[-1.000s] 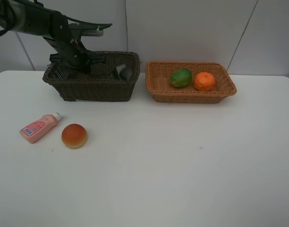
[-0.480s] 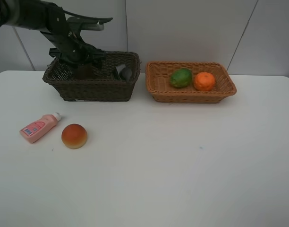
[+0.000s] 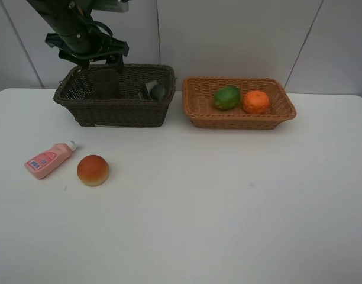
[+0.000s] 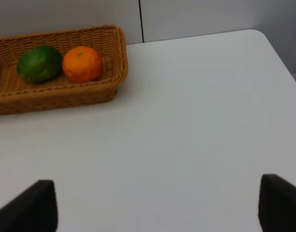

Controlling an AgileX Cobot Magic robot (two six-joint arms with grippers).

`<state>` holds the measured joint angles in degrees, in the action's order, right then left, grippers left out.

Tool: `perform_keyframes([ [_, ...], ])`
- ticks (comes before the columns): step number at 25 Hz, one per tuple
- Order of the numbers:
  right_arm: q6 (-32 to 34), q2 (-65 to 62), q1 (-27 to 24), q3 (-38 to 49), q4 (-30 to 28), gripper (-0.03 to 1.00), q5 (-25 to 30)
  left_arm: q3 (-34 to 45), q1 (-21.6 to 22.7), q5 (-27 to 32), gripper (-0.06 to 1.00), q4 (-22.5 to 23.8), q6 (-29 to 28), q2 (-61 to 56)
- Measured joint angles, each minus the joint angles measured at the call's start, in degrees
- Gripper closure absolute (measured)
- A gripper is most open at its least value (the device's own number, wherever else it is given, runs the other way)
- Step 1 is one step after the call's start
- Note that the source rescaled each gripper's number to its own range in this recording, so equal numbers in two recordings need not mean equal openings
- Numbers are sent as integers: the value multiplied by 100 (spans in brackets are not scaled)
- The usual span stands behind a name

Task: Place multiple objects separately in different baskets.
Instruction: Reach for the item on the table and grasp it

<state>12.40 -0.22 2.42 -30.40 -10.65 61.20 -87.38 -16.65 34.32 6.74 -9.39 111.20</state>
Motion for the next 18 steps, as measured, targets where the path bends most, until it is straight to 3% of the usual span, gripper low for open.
perform_keyframes([
  [10, 0, 0, 0, 0, 0, 15, 0, 2004, 24, -116, -5, 53, 309, -1577],
  [18, 0, 0, 0, 0, 0, 15, 0, 3037, 48, 362, -5, 363, 620, -2395],
])
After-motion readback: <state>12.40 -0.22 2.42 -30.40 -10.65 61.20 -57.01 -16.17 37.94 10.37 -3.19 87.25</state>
